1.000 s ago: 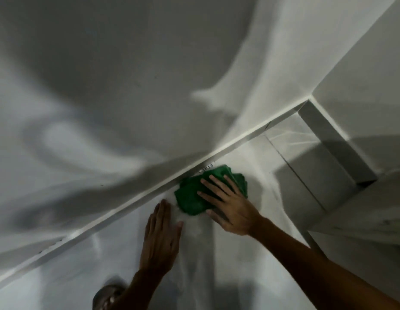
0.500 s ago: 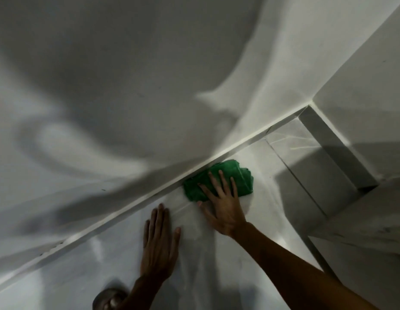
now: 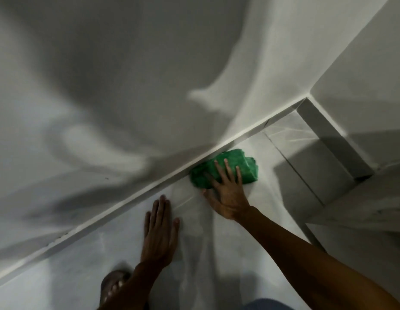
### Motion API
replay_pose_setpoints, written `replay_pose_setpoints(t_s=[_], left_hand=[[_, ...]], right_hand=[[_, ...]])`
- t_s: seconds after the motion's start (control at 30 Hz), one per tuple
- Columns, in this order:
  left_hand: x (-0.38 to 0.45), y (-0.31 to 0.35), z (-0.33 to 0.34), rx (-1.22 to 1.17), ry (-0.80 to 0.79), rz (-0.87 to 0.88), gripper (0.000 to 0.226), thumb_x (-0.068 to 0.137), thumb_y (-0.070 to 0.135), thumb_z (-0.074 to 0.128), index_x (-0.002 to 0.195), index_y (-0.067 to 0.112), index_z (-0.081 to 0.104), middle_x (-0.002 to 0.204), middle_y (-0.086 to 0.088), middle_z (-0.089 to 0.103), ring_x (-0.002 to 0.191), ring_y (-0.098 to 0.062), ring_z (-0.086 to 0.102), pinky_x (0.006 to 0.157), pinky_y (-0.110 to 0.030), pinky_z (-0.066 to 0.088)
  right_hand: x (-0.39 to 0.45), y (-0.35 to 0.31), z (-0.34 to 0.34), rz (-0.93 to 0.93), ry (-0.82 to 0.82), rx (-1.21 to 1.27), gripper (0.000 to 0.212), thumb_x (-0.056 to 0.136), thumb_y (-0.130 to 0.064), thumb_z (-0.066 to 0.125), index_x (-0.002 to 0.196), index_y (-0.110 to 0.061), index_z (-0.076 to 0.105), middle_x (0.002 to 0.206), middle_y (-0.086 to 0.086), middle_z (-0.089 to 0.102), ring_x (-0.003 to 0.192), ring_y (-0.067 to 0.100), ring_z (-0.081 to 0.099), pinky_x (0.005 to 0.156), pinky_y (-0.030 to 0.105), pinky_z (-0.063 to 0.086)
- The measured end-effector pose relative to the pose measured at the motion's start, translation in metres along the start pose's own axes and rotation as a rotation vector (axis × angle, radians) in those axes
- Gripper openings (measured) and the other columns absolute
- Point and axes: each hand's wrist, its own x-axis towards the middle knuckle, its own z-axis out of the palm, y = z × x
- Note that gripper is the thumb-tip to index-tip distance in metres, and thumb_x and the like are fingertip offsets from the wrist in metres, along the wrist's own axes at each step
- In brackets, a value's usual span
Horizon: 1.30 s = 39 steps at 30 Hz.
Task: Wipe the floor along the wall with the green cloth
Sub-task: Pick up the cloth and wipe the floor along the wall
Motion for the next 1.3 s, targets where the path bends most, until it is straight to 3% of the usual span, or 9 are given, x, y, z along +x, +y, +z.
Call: replay_pose_setpoints(t_s=[0.17,0.27,0.4,0.57,0.77,0.93,1.07,1.17,1.3], left_hand=[[-0.001,0.005,-0.002,-0.049,-0.025,-0.024,0.078,0.105,0.059,0.016,0.171,0.020,0.007,0.182,0.003,-0.003,0.169,-0.014,-0.004,0.138,-0.046,0.004],[-0.001,-0.001,-0.007,-0.070,-0.031,0.007,0.077,0.104,0.056,0.020,0.171,0.020,0.010,0.182,0.004,0.000,0.169,-0.014,-0.002,0.138,-0.047,0.008],[-0.001,-0.006,-0.006,-0.095,-0.010,0.048,0.080,0.102,0.051,0.033,0.171,0.018,0.012,0.182,0.001,0.005,0.170,-0.017,0.002,0.137,-0.047,0.009],[0.000,-0.006,-0.005,-0.083,-0.034,0.063,0.086,0.098,0.051,0.037,0.171,0.016,0.010,0.183,-0.003,0.004,0.170,-0.022,0.002,0.138,-0.047,0.007],[0.000,-0.010,-0.009,-0.074,-0.085,0.053,0.086,0.099,0.055,0.032,0.171,0.017,0.006,0.182,0.000,-0.001,0.170,-0.020,-0.001,0.138,-0.047,0.007],[0.003,-0.014,-0.017,-0.097,-0.114,0.071,0.082,0.100,0.057,0.029,0.170,0.022,0.005,0.182,0.004,-0.003,0.169,-0.016,-0.003,0.138,-0.045,0.009],[0.005,-0.012,-0.023,-0.059,-0.166,0.084,0.087,0.097,0.063,0.026,0.169,0.023,0.000,0.180,0.004,-0.011,0.168,-0.014,-0.010,0.138,-0.038,0.004],[0.010,-0.014,-0.032,0.001,-0.217,0.117,0.089,0.094,0.067,0.021,0.168,0.023,-0.004,0.179,0.001,-0.014,0.168,-0.017,-0.012,0.137,-0.036,0.002],[0.010,-0.006,-0.034,0.017,-0.258,0.082,0.093,0.092,0.071,0.017,0.166,0.021,-0.007,0.178,0.000,-0.018,0.166,-0.018,-0.014,0.136,-0.034,-0.001]], right_hand=[[0.000,0.010,0.004,-0.163,-0.034,-0.063,0.057,0.112,-0.059,0.027,0.166,-0.044,0.037,0.182,-0.002,0.023,0.171,0.031,0.007,0.136,0.065,0.005],[0.006,0.045,-0.019,0.081,0.127,-0.038,0.060,0.111,-0.059,0.028,0.161,-0.034,0.050,0.178,0.003,0.034,0.169,0.036,0.021,0.132,0.068,0.022],[0.022,0.045,-0.025,0.273,0.239,0.030,0.068,0.102,-0.064,0.041,0.150,-0.021,0.064,0.172,0.014,0.045,0.163,0.045,0.033,0.132,0.069,0.021],[0.004,-0.010,0.005,0.094,0.089,0.076,0.070,0.101,-0.064,0.032,0.159,-0.031,0.054,0.181,0.012,0.026,0.169,0.042,0.012,0.135,0.068,0.003],[-0.003,-0.004,0.013,-0.212,0.064,-0.061,0.054,0.111,-0.050,0.033,0.162,-0.039,0.047,0.178,0.000,0.036,0.169,0.032,0.021,0.136,0.063,0.014],[0.011,0.043,-0.013,0.184,0.258,-0.036,0.054,0.110,-0.050,0.043,0.151,-0.023,0.062,0.171,0.011,0.047,0.163,0.042,0.035,0.128,0.068,0.031],[0.021,0.022,-0.017,0.265,0.254,0.074,0.065,0.103,-0.060,0.039,0.148,-0.022,0.066,0.173,0.013,0.044,0.165,0.042,0.028,0.134,0.066,0.014],[0.009,-0.009,-0.005,0.159,0.098,0.088,0.070,0.100,-0.062,0.031,0.157,-0.030,0.056,0.181,0.010,0.025,0.170,0.040,0.010,0.134,0.066,-0.001],[-0.010,-0.051,0.033,-0.046,0.135,0.005,0.060,0.101,-0.051,0.047,0.156,-0.032,0.057,0.176,0.012,0.038,0.167,0.042,0.024,0.133,0.069,0.016]])
